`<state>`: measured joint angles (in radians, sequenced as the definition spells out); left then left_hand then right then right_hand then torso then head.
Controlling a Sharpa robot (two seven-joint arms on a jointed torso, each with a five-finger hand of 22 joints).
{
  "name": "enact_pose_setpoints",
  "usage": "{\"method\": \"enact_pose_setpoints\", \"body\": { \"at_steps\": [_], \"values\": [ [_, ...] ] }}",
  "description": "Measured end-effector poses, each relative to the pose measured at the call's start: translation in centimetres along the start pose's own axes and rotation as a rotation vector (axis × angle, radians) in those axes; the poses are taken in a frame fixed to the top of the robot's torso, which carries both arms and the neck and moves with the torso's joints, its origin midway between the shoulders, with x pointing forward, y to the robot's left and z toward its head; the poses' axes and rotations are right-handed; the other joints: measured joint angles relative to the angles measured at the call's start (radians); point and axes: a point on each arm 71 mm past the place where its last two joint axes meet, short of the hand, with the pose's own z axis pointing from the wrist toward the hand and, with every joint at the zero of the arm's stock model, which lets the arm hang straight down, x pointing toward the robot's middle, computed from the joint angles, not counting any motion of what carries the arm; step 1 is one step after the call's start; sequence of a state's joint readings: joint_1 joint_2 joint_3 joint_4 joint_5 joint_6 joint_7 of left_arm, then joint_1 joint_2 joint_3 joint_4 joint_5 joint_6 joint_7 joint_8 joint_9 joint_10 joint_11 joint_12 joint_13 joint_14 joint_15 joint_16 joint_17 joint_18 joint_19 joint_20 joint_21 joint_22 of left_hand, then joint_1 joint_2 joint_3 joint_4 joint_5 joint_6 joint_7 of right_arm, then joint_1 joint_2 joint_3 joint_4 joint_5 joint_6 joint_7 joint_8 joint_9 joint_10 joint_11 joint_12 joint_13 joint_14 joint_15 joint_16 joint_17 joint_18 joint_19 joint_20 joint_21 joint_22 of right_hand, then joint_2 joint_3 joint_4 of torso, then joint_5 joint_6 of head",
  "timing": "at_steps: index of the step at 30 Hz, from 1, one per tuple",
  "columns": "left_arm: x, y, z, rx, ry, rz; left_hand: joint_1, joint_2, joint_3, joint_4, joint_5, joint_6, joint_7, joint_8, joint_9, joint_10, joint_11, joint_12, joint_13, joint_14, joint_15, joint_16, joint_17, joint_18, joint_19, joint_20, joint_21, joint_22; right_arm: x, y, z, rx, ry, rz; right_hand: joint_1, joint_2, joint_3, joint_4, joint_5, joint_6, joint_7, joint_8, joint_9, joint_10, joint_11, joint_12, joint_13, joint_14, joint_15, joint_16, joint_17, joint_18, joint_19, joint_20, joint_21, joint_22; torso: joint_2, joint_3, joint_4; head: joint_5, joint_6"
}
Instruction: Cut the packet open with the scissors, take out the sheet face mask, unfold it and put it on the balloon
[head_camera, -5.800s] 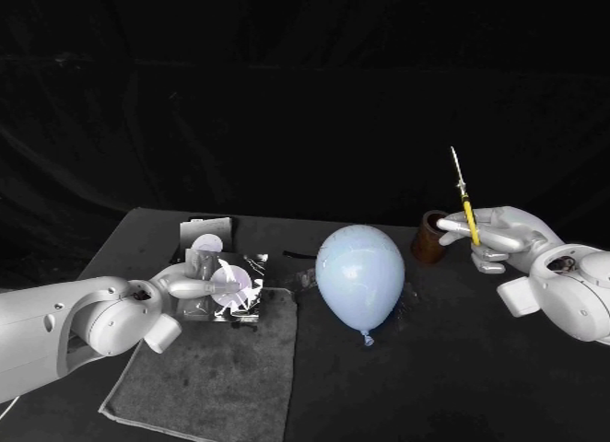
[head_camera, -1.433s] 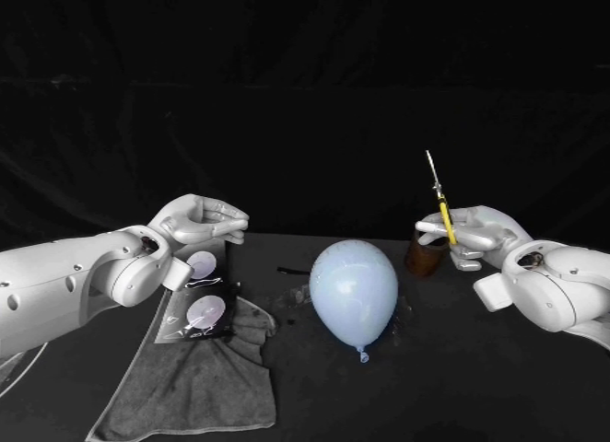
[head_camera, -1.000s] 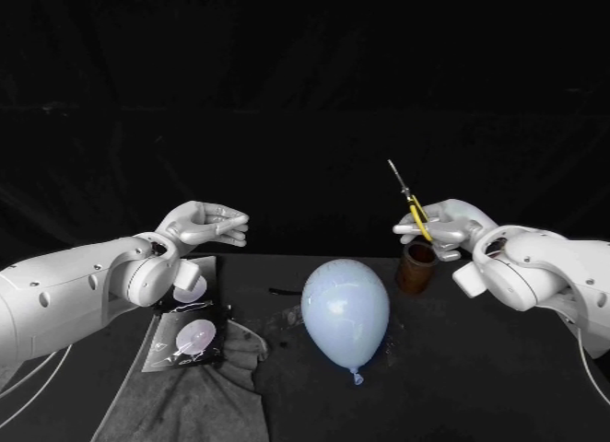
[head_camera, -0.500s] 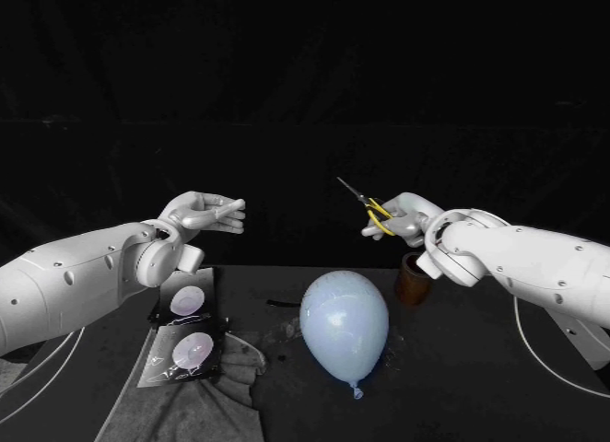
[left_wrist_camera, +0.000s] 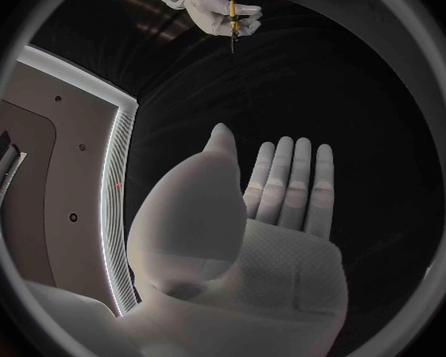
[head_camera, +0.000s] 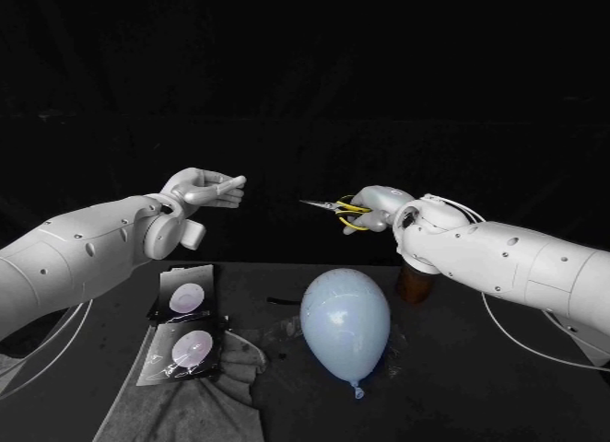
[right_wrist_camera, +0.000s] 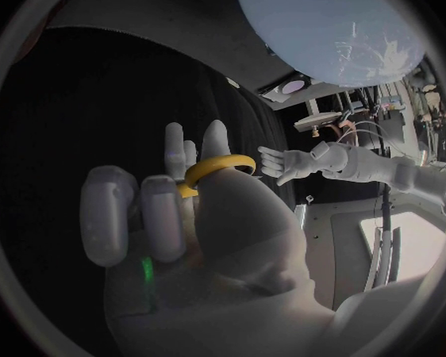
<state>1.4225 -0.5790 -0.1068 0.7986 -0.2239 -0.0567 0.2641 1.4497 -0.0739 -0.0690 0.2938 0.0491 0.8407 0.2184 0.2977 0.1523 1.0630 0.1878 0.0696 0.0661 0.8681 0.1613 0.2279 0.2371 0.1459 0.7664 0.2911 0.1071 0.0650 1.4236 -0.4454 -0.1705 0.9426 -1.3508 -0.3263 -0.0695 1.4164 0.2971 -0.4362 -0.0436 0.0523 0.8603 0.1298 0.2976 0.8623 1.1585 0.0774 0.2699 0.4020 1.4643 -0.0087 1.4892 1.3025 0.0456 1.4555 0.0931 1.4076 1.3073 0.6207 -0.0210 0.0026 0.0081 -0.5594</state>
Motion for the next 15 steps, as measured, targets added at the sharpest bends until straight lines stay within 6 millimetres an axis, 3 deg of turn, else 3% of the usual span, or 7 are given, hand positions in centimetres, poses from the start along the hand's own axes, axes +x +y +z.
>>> {"method": "enact_pose_setpoints", "body": {
  "at_steps": [7, 10, 13, 15],
  "values": [
    [0.2, -1.1, 0.9, 0.023, -0.008, 0.035, -0.037, -0.016, 0.008, 0.002, 0.0, -0.007, -0.004, -0.008, -0.003, -0.011, 0.004, 0.0, 0.0, -0.004, 0.003, -0.021, -0.011, 0.0, -0.004, 0.0, -0.004, 0.002, 0.3, 1.7, 0.5, -0.075, -0.011, -0.169, 0.0, 0.0, 0.001, 0.004, 0.0, 0.005, -0.001, -0.004, 0.0, 0.0, 0.0, -0.005, -0.004, 0.0, 0.0, 0.0, 0.0, 0.0, 0.002, -0.002, 0.0, 0.0, 0.009, -0.0022, -0.0016, 0.005, 0.002],
    [0.4, -1.6, 1.2, 0.032, -0.004, 0.046, -0.057, -0.028, 0.014, 0.0, 0.0, -0.012, -0.009, -0.012, -0.005, -0.029, 0.007, 0.0, -0.001, -0.019, 0.011, -0.04, -0.018, -0.023, -0.066, 0.0, -0.023, -0.001, 0.4, 2.5, 0.7, -0.107, -0.015, -0.228, 0.0, 0.0, 0.001, 0.004, 0.0, 0.005, -0.001, -0.004, 0.0, 0.0, 0.0, -0.005, -0.005, 0.0, 0.0, 0.0, -0.001, 0.0, 0.002, -0.002, 0.004, 0.0, 0.012, -0.0026, -0.002, 0.006, 0.003],
    [1.1, -2.1, 1.5, 0.04, 0.016, 0.065, -0.074, -0.045, 0.014, 0.0, 0.0, -0.023, -0.009, -0.017, -0.007, -0.047, 0.014, 0.0, -0.002, -0.05, 0.02, -0.064, -0.028, -0.023, -0.116, 0.0, -0.034, -0.006, 0.7, 3.5, 0.8, -0.138, -0.018, -0.281, 0.004, -0.004, -0.001, 0.006, 0.0, 0.005, -0.001, -0.009, 0.0, 0.0, 0.0, -0.012, -0.007, 0.0, 0.0, 0.0, -0.005, 0.0, 0.002, -0.002, 0.004, 0.001, 0.015, -0.0032, -0.0019, 0.006, 0.004],
    [1.7, -2.4, 1.8, 0.044, 0.037, 0.082, -0.082, -0.054, 0.011, 0.003, 0.0, -0.023, -0.009, -0.02, -0.007, -0.056, 0.016, 0.0, -0.002, -0.064, 0.025, -0.078, -0.035, -0.038, -0.152, 0.002, -0.042, -0.008, 0.9, 4.3, 0.9, -0.155, -0.02, -0.312, 0.004, -0.004, -0.001, 0.008, 0.0, 0.007, 0.0, -0.012, 0.0, 0.0, 0.0, -0.018, -0.01, 0.0, 0.0, 0.0, -0.012, 0.0, 0.002, -0.002, 0.004, 0.001, 0.016, -0.0035, -0.0017, 0.006, 0.004]
  ]
}}
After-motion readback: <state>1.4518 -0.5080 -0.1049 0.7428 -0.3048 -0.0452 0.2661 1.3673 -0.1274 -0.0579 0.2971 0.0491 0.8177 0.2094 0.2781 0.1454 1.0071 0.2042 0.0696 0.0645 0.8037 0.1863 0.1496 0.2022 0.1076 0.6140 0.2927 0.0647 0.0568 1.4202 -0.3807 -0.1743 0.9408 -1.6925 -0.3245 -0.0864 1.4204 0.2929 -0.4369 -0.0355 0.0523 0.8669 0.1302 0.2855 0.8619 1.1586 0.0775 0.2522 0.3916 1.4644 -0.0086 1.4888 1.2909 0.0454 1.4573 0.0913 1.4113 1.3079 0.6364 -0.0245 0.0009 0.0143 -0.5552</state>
